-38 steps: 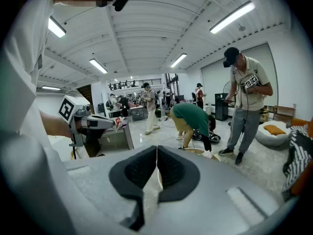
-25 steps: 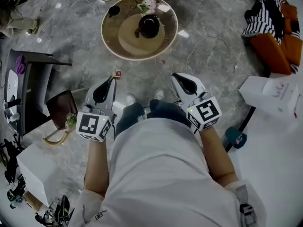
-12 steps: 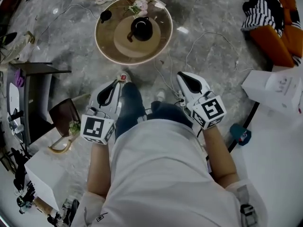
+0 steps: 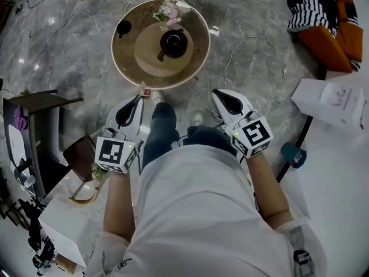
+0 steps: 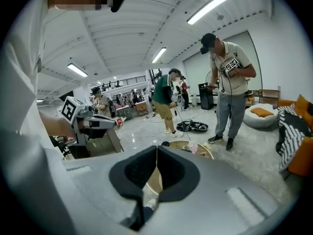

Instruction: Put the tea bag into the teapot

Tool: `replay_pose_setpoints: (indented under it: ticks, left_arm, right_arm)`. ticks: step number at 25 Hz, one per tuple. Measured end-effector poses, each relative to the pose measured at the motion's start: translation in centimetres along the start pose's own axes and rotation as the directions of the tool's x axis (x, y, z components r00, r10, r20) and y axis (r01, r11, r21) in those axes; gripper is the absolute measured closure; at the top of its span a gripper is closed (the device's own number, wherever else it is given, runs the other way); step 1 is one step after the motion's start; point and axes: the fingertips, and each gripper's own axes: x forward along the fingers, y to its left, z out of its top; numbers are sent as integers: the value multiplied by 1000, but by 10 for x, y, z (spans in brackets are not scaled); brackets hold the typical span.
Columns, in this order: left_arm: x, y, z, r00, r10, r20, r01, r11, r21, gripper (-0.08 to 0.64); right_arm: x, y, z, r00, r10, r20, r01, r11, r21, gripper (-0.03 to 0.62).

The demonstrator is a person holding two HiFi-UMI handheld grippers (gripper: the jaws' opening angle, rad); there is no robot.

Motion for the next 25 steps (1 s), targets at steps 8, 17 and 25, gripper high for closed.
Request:
replay_pose_setpoints:
  ticks: [8,17,25]
  left_arm:
    - [23,76,-3,995,-98,-36,98,995,-22,554]
    - [59,130,-29,967,-235,-97,234,972,-19,553]
    - [105,137,-49,928,-338,-157,340,940,-18,554]
  right_arm:
    - [70,7,20,997,-55,-46,56,998,29,586]
    - [119,12,19,986,-148,-76,153,986,66,586]
    - [127,-1,-2,967,-238,-93,249,957,147,586]
